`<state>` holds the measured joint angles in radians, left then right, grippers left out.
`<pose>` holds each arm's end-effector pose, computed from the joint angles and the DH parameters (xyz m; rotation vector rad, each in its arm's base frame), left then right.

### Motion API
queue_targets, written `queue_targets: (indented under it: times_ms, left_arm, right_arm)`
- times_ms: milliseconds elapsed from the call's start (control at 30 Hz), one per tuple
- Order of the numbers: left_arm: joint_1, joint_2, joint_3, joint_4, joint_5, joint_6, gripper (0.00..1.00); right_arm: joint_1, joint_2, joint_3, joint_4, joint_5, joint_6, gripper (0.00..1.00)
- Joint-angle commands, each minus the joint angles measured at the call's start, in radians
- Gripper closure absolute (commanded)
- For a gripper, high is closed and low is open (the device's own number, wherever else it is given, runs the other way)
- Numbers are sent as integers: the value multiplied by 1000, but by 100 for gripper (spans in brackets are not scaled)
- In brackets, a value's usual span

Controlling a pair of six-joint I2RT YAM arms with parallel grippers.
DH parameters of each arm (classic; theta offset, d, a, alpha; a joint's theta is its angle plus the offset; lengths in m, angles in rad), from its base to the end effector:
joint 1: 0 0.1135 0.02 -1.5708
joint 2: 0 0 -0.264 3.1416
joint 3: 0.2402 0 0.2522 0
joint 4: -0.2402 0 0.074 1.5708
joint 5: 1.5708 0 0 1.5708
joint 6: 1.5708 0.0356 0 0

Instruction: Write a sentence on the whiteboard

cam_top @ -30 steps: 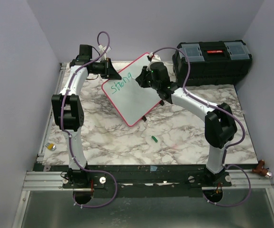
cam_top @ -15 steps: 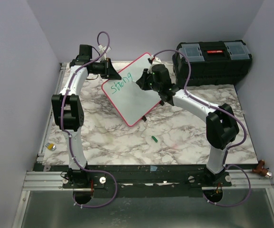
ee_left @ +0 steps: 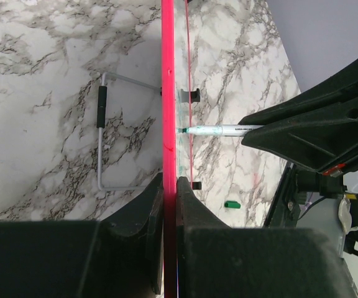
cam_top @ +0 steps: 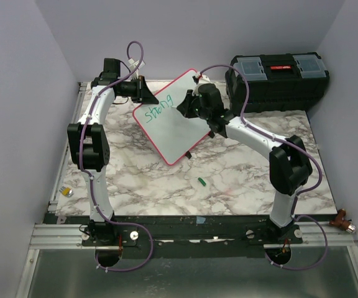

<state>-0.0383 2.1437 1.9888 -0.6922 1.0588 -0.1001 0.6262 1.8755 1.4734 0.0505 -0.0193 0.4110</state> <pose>0.4734 -0.0492 0.2883 0.4139 2.1868 -1.3253 0.3650 0.2649 0.2869 -0.2269 1.9756 0.7049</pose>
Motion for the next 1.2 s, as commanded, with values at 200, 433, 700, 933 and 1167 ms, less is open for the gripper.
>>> queue_targets:
  times_ms: [200, 433, 700, 933, 1167]
  left_arm:
    - [-28, -7, -7, -4, 41, 69, 100]
    - [-23, -13, -10, -6, 37, 73, 100]
    - [-22, -17, -13, 3, 23, 66, 100]
    - [-20, -30, -32, 29, 8, 51, 100]
    - [-20, -31, -36, 34, -4, 44, 100]
  right_arm:
    - [10, -71, 17, -49, 34, -14, 100]
    - [11, -142, -29, -49, 26, -16, 99]
    - [19, -231, -158, -10, -84, -39, 99]
    - [108, -273, -232, -4, -35, -95, 99]
    - [203, -287, -287, 42, -1, -130, 99]
